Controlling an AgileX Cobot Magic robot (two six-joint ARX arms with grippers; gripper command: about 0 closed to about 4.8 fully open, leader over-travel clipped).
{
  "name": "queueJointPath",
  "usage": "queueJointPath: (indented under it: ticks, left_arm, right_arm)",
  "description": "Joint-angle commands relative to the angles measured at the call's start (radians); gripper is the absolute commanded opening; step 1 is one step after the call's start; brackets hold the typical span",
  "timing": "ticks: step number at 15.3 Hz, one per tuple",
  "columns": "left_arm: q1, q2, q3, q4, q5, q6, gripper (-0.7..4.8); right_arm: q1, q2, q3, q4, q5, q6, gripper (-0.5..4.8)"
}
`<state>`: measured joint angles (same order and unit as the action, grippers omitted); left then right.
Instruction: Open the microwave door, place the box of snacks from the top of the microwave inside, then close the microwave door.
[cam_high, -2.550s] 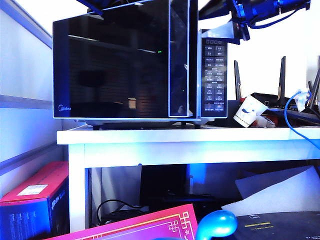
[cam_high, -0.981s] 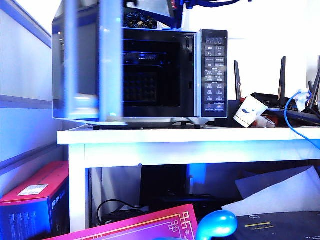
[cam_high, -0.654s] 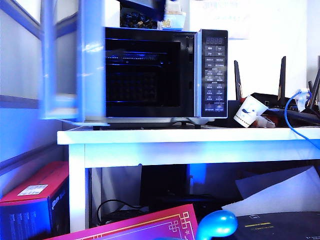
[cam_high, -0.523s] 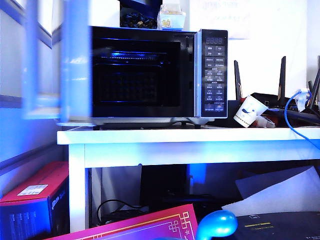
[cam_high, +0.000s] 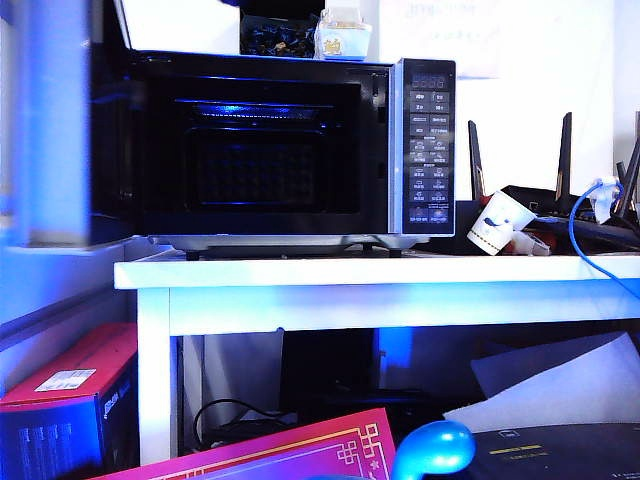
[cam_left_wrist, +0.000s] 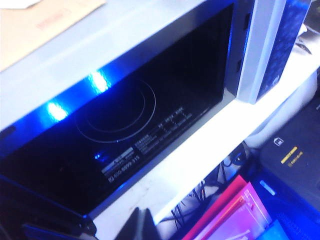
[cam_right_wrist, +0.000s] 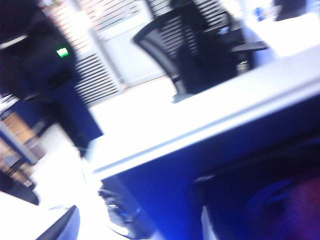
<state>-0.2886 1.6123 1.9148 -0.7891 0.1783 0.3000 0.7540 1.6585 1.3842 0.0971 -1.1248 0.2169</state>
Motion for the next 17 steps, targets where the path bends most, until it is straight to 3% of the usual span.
queueJointPath:
  ticks: [1,5,9,12,17]
  left_arm:
    - [-0.001,-0.007,0.002,-0.003,-0.005,0.013,-0.06]
    - [-0.001,-0.007,0.002,-0.016,-0.028,0.041,-0.06]
    - [-0.001,-0.007,0.002,-0.021,-0.019,0.041,-0.06]
    - [-0.001,-0.006,0.001,-0.027,-0.018,0.041,-0.06]
    - [-0.001,0.0,-0.001,-0.068,-0.008,0.068,-0.06]
  right_arm:
    - [0.013,-0.007,0.004,0.012,-0.01,0.0,3.19]
    - [-0.101,-0.032,0.004,0.016,-0.156,0.024,3.19]
    - [-0.24,-0.032,0.004,0.069,-0.153,0.075,3.19]
    - [-0.296,-0.032,0.004,0.153,0.034,0.083,3.19]
    - [-0.307,-0.038,0.005,0.314,0.601,0.062,3.21]
